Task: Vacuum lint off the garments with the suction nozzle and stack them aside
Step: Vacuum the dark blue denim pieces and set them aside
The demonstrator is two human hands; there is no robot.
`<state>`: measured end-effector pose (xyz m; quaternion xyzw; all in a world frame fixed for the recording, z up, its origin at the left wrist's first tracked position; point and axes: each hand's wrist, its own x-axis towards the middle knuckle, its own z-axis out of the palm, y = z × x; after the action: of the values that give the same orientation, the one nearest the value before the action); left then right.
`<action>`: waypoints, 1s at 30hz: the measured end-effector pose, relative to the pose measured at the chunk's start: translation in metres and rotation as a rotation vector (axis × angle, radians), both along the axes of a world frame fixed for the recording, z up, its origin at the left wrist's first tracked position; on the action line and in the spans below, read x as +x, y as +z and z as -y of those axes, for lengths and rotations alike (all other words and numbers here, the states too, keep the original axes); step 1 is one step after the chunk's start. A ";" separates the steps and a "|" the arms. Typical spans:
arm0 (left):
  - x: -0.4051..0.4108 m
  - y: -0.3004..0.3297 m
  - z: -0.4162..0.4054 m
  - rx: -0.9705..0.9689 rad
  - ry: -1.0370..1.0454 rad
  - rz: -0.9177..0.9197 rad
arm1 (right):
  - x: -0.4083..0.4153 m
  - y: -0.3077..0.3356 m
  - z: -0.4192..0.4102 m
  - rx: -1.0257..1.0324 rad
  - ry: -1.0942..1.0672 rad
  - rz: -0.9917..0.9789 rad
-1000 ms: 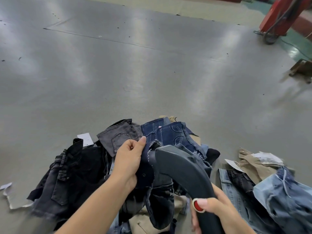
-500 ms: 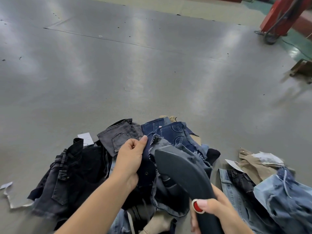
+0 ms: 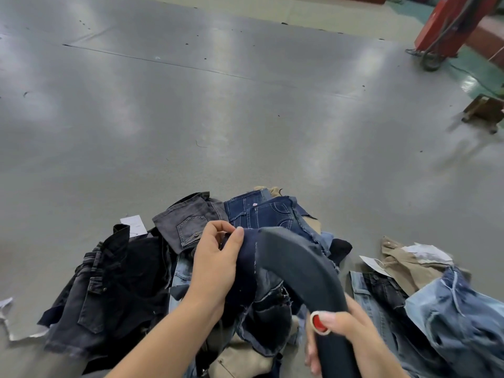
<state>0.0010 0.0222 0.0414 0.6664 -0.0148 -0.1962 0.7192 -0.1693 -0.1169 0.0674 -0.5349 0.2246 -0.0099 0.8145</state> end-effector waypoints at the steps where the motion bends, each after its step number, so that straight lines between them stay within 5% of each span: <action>1: 0.000 0.000 0.000 -0.008 0.006 0.009 | 0.004 0.001 -0.020 0.072 0.060 0.027; 7: -0.001 0.001 0.003 -0.003 0.051 0.045 | -0.003 -0.004 -0.025 -0.058 0.080 0.016; 23: -0.010 0.000 0.006 0.065 0.020 0.088 | 0.007 -0.014 -0.026 -0.005 0.019 -0.073; 26: -0.008 -0.003 0.007 0.014 0.019 -0.149 | 0.017 -0.013 -0.018 -0.005 -0.048 -0.083; 30: -0.003 -0.011 0.001 -0.018 -0.073 -0.815 | 0.015 -0.011 -0.011 -0.017 -0.106 -0.064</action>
<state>-0.0020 0.0210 0.0303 0.5267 0.2461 -0.4694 0.6646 -0.1539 -0.1057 0.0567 -0.5290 0.2787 -0.0379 0.8007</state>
